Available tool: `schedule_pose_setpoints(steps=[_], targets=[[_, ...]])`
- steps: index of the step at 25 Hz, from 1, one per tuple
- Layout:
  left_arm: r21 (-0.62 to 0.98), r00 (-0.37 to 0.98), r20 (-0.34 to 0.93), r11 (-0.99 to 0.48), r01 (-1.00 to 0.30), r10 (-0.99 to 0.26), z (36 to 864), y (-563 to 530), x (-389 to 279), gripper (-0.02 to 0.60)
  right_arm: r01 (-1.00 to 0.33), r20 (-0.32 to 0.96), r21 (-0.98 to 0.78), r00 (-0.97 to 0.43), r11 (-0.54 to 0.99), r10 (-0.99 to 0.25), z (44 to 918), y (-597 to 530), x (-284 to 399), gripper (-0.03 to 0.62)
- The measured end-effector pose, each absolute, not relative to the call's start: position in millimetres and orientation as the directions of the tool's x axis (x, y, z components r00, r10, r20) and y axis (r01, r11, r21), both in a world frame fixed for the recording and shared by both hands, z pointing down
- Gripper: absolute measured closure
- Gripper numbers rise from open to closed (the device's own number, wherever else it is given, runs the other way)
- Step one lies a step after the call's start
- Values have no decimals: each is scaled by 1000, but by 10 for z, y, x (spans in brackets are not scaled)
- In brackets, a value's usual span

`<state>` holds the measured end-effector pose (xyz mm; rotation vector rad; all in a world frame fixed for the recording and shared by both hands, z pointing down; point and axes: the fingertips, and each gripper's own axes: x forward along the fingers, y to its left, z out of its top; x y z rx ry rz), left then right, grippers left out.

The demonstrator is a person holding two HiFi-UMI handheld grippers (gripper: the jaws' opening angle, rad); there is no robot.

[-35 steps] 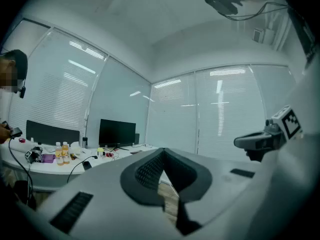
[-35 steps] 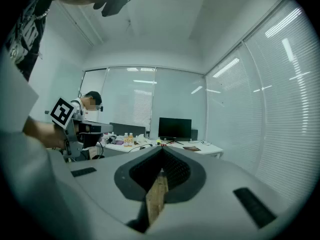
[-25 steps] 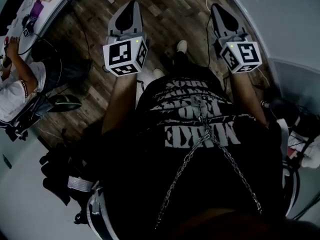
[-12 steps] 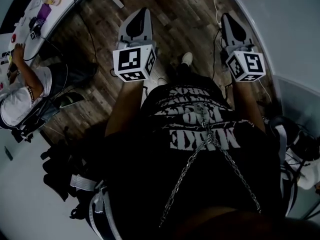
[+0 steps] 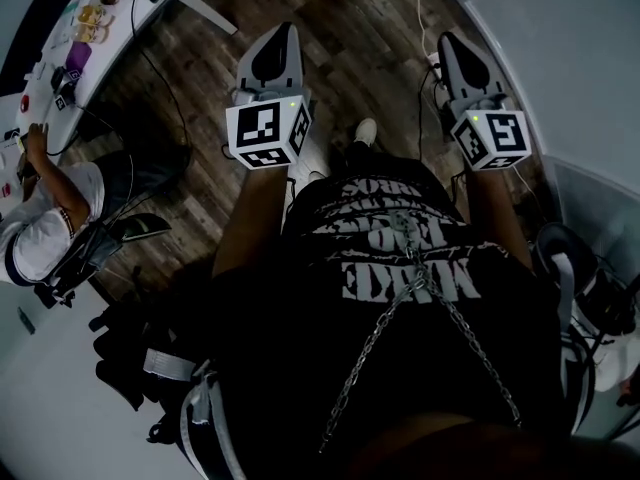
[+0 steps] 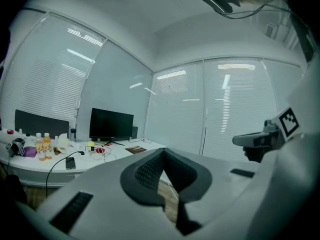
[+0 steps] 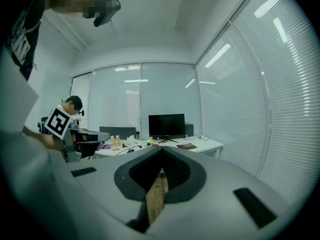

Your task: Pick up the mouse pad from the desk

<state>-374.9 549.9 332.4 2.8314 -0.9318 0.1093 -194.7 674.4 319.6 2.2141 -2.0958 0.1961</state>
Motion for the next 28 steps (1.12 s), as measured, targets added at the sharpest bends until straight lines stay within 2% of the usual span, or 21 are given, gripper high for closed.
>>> schedule_pose_setpoints(steps=[6, 12, 23, 28], targets=[[117, 794, 115, -785, -608, -598, 3282, 5399, -3167, 574, -999, 131, -15, 46, -49, -990, 3111, 6661, -1342, 593], [70, 772, 92, -770, -635, -628, 3067, 5333, -2947, 574, -1000, 90, 5, 27, -27, -996, 2911, 6504, -973, 593], [36, 768, 91, -769, -638, -633, 3048, 4875, -2729, 574, -994, 99, 69, -73, 80, -992, 2964, 5864, -957, 591], [74, 766, 98, -763, -642, -635, 3128, 4424, -2590, 572, -993, 118, 71, -83, 92, -990, 3020, 5421, -853, 585]])
